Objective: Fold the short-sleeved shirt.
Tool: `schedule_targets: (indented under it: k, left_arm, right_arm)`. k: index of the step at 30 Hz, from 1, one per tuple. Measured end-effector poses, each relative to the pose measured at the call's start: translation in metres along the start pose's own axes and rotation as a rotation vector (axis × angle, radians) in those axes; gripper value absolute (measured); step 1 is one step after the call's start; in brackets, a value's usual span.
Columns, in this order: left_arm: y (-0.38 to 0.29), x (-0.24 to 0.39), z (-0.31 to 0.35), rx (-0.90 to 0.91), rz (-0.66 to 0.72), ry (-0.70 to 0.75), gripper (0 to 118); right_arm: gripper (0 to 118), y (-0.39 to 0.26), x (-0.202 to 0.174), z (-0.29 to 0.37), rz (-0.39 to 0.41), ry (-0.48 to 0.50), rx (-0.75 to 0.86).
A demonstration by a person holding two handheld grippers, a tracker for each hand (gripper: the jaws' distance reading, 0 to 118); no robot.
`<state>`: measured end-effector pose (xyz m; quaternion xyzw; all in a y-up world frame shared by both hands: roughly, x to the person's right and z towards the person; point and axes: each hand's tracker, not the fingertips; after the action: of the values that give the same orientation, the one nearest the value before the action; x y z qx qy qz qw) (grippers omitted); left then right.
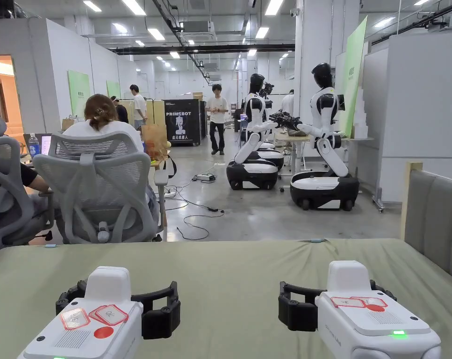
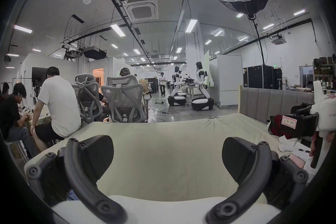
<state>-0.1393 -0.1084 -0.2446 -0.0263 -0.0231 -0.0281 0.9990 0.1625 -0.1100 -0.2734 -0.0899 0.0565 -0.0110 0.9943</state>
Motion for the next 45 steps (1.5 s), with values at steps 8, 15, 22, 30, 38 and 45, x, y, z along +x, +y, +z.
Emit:
schedule_targets:
  k: [8, 15, 22, 30, 38, 45]
  left_arm:
    - [-0.001, -0.001, 0.000, -0.006, 0.011, -0.003, 118]
    - [-0.002, 0.000, 0.001, -0.012, 0.008, -0.005, 118]
    - [-0.001, 0.000, 0.002, -0.010, 0.002, -0.003, 118]
    - [0.000, -0.001, 0.003, -0.005, 0.002, 0.006, 118]
    - [0.001, 0.000, 0.004, 0.002, 0.001, 0.012, 118]
    - [-0.001, 0.001, 0.004, 0.003, 0.005, 0.012, 118]
  right_arm:
    - [118, 0.006, -0.008, 0.005, -0.003, -0.020, 0.023]
    - [118, 0.010, -0.014, 0.006, 0.001, -0.044, -0.022]
    - [118, 0.009, -0.025, 0.006, 0.035, -0.100, -0.031]
    - [118, 0.009, -0.026, 0.007, 0.051, -0.068, -0.038]
    - [118, 0.013, -0.017, 0.010, 0.000, -0.070, -0.006]
    - [118, 0.014, -0.014, 0.010, -0.023, -0.052, -0.013]
